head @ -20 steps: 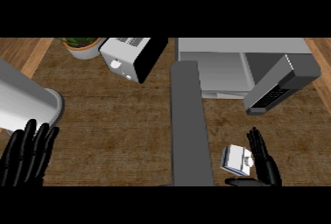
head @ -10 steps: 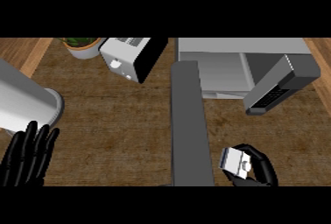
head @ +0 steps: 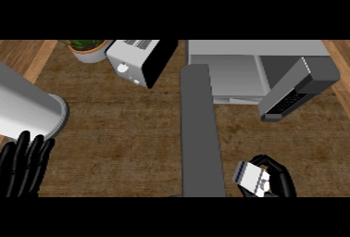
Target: Pick up the milk, place it into the microwave and close the microwave
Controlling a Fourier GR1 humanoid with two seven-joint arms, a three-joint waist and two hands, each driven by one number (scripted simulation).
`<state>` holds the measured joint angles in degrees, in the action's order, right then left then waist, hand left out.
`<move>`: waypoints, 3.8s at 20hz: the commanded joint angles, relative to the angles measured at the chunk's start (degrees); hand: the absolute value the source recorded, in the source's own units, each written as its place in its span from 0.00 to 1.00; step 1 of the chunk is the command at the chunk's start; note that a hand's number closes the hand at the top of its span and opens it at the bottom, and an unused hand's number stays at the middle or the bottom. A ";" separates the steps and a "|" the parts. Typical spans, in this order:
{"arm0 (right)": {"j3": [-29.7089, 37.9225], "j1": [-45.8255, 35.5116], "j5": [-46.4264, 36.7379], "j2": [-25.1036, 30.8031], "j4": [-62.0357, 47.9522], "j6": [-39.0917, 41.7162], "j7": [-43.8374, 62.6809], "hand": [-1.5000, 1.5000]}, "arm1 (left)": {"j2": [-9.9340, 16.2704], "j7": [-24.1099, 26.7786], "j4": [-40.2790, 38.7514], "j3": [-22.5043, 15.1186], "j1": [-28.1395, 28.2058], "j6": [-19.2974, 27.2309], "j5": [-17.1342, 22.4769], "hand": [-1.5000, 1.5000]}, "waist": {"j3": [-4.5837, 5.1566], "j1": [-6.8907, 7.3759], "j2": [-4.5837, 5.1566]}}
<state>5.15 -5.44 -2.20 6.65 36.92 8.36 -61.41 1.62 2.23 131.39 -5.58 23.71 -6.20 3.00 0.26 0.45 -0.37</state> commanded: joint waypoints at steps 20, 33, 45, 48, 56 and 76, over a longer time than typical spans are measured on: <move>-10.17 -11.45 -2.02 -6.63 18.98 -24.88 22.69 1.00 | 2.09 -1.64 -3.77 8.49 -3.11 -2.70 6.41 0.00 | -0.26 0.26 0.46; 3.43 -39.34 -6.11 0.09 -11.71 -30.23 27.03 1.00 | 2.19 1.80 -6.97 9.80 -2.66 -6.55 8.44 0.00 | -0.34 2.14 1.19; 6.90 -48.19 -9.74 5.96 -22.15 -50.07 25.30 1.00 | 2.07 1.83 -7.70 7.74 -4.30 -6.34 4.80 0.00 | -0.45 4.58 2.45; 2.43 -50.19 -14.86 7.08 -27.38 -49.71 27.58 0.00 | 2.32 0.58 -7.12 7.49 -4.65 -6.10 4.50 0.00 | -0.41 5.50 2.70; 0.36 -55.40 -17.31 5.98 -32.25 -45.38 31.17 0.00 | 3.93 -0.98 -7.23 8.67 -7.29 -6.05 3.85 0.00 | -0.46 5.82 2.88; 5.32 -53.96 -13.71 6.75 -30.01 -48.25 26.21 0.00 | 0.55 -0.68 -4.83 2.44 -3.64 -4.55 -2.76 0.00 | -0.47 4.12 2.22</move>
<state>9.91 -59.60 -16.14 12.12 6.61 -39.63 -33.94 3.40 1.88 125.84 -0.99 19.54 -11.57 2.15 -0.20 4.71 1.91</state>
